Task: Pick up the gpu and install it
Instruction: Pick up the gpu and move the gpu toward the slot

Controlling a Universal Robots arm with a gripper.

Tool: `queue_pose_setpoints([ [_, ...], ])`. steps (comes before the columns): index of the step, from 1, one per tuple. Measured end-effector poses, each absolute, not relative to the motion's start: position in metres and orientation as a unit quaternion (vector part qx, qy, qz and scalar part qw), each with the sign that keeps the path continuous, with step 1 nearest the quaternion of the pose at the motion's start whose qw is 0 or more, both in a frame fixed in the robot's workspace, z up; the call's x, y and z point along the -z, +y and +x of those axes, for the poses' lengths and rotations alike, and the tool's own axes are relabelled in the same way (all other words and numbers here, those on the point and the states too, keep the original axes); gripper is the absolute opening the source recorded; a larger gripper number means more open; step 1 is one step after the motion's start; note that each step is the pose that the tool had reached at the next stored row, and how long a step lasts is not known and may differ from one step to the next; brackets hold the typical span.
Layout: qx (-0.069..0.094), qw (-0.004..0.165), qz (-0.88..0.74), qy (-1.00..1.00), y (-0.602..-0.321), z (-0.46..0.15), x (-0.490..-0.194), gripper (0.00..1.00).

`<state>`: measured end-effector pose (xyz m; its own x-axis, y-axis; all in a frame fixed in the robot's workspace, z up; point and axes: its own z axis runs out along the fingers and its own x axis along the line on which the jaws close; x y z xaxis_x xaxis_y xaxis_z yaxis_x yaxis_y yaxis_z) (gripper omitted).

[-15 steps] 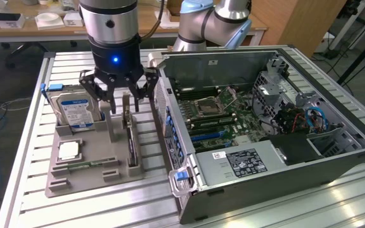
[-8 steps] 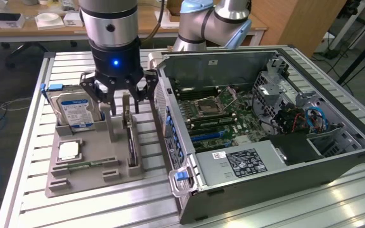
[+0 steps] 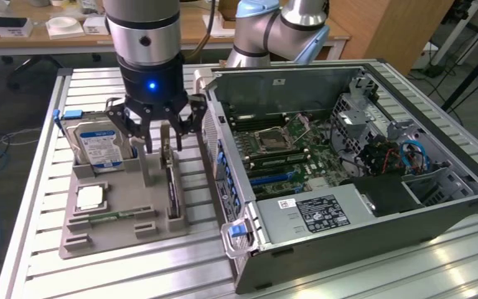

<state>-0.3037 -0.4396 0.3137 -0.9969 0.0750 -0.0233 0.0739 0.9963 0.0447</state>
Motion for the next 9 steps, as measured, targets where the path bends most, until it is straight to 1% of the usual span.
queue_pose_setpoints([
  [9, -0.022, 0.012, 0.037, 0.999, -0.4396, -0.3042, -0.3087, 0.53],
])
